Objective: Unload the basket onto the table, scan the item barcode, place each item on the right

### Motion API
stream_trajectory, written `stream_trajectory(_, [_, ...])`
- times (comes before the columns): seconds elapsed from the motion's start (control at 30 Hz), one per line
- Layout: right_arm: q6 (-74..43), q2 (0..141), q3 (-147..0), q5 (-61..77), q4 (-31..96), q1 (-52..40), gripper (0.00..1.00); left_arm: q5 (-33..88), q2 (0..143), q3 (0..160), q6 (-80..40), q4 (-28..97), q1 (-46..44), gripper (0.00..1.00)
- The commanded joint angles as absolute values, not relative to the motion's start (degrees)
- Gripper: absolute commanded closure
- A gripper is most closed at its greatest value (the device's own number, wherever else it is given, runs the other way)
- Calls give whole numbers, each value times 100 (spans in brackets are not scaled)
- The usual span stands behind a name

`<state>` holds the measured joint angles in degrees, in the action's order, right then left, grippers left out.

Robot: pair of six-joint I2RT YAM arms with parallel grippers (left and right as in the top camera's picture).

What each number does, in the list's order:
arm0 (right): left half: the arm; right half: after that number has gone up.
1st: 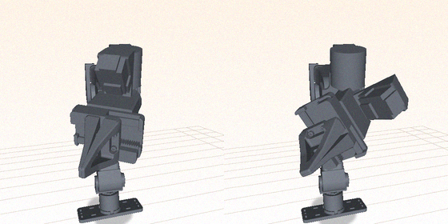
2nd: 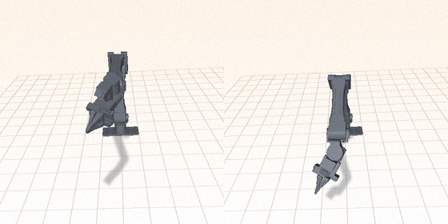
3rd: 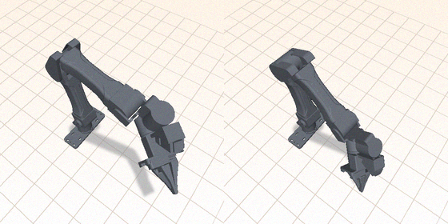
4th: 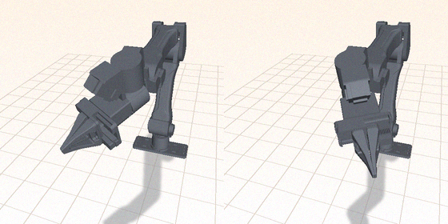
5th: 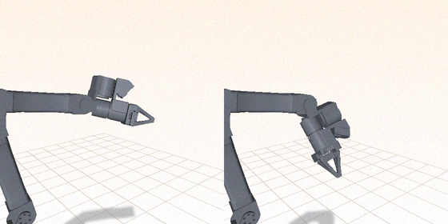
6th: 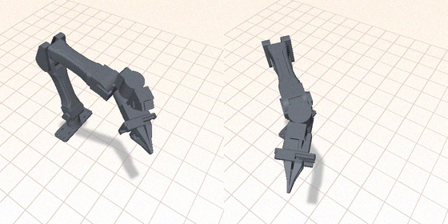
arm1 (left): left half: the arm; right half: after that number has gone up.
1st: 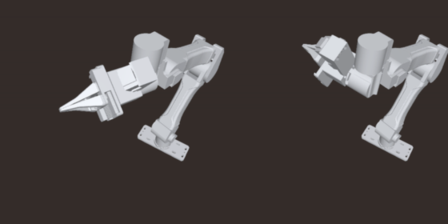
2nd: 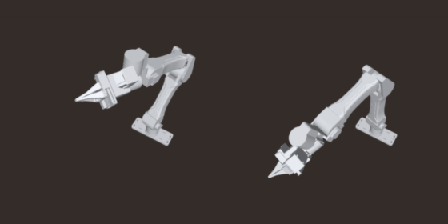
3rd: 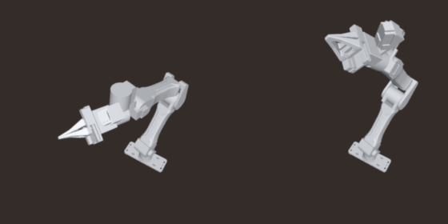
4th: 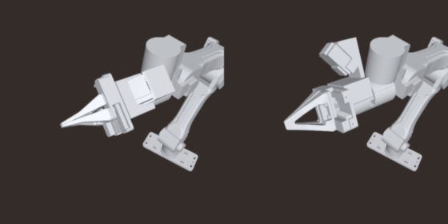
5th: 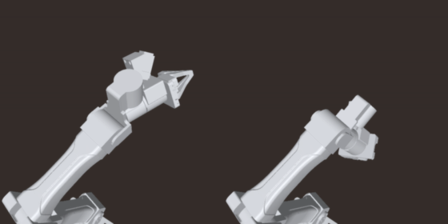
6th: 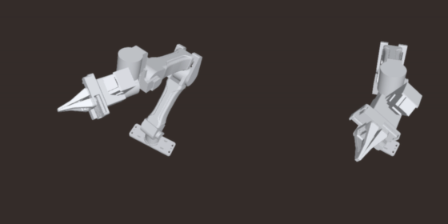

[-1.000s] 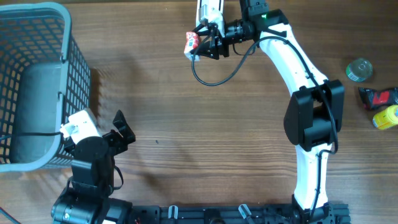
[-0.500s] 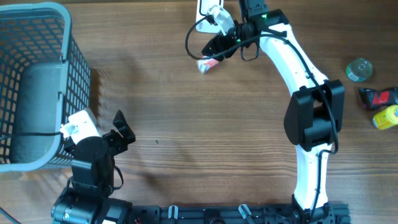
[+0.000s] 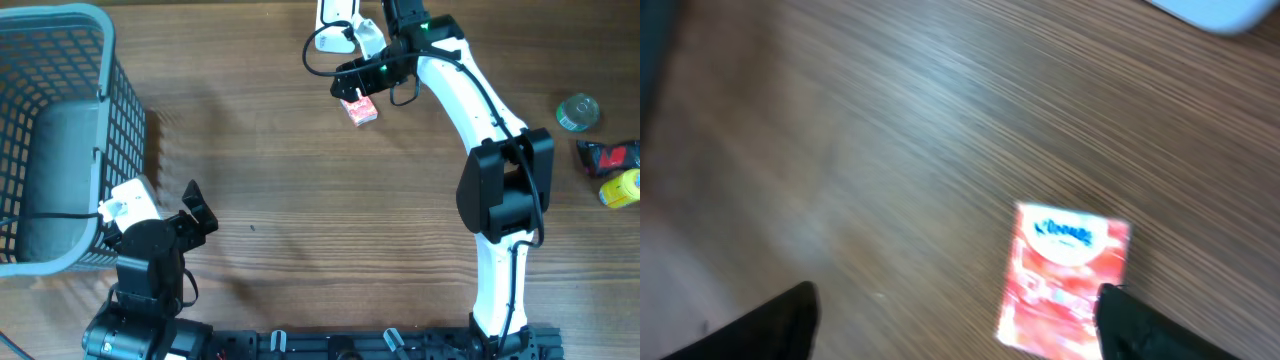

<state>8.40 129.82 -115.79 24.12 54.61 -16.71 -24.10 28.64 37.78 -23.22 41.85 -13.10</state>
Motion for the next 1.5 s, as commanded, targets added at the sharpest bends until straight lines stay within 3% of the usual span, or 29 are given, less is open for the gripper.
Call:
stream_trajectory(0.0, [860,12787,-11710,1444,5677,-1691,0,-2338,2812,3793,-2298,4191,-1273,0])
stream_trajectory(0.2, [2475,12787,-11710,1116,6460,-1708,0,-2340,2812,3793,-2298,4189,-1273,0])
stream_trajectory(0.43, [4425,12792,-11708,-248,5714,-1798,1,-2338,2812,3793,-2300,4233,-1273,0])
stream_trajectory(0.57, [4390,12794,-11708,-95,5288,-1798,0,-2338,2812,3793,-2300,4329,-1273,0])
stream_trajectory(0.8, [1616,12798,-11695,633,5417,-1815,0,-2338,2812,3793,-2300,4359,-1273,0])
stream_trajectory(0.93, [-941,12803,-11692,1415,6014,-1791,0,-2333,2812,3793,-2303,4359,-1273,0])
stream_trajectory(1.13, [-2711,12801,-11690,2980,5854,-1863,1,-2121,2812,3793,-2300,4429,-1273,0])
stream_trajectory(1.3, [-3291,12803,-11688,3061,5887,-1879,0,-1981,2812,3793,-2303,4486,-1273,0])
stream_trajectory(1.47, [-5468,12803,-11688,3050,6342,-1879,3,-1949,2812,3793,-2300,4488,-1273,0])
